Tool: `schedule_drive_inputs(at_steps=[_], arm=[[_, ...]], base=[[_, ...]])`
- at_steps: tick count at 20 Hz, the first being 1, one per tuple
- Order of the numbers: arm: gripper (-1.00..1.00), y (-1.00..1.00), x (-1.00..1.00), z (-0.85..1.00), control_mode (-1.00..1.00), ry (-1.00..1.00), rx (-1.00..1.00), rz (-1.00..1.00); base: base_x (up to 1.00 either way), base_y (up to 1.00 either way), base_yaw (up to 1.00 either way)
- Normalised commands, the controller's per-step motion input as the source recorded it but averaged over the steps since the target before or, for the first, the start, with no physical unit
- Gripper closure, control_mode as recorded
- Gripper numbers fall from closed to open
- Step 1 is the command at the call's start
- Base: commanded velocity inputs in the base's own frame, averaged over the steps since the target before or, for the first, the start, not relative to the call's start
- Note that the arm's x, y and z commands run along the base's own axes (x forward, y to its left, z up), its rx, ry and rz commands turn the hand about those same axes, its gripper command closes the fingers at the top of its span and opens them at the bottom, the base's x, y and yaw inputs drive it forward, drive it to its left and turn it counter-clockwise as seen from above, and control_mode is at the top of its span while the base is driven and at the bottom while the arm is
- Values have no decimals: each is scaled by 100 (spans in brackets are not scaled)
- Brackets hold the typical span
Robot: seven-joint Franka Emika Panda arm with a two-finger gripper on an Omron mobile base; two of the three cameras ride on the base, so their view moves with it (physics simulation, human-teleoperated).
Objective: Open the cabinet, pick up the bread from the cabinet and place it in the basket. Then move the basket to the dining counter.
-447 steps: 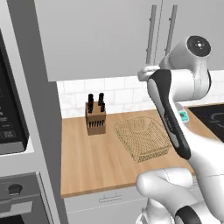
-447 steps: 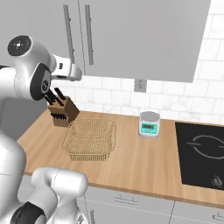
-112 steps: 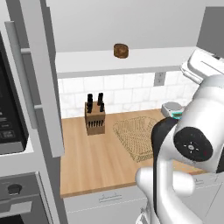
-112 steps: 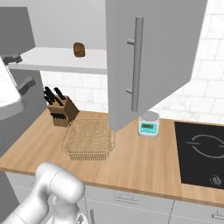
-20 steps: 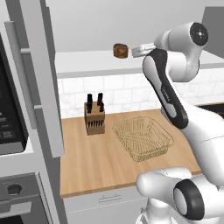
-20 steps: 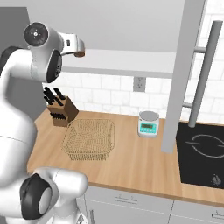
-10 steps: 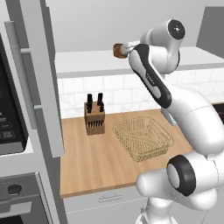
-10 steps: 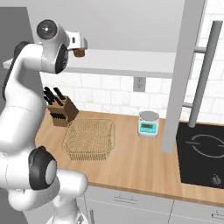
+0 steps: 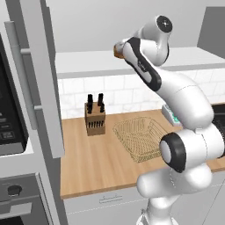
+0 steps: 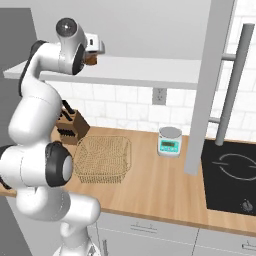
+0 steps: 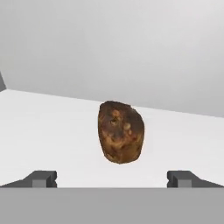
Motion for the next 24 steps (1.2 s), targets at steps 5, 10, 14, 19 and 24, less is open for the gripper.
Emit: schedule_drive_inputs(at_steps=[5,10,14,19,24], arm=[[-100,0,44,-13,-100,2,0,1],[-100,0,37,-17,-100,0,0,1],[-100,4,49,-19,-100,1,0,1],[-100,2,62,-18,-100,3,0,1],[100,4,54,-16,-100,2,0,2]], base=[[0,0,0],[0,0,0],[0,0,0],[0,0,0],[0,0,0]])
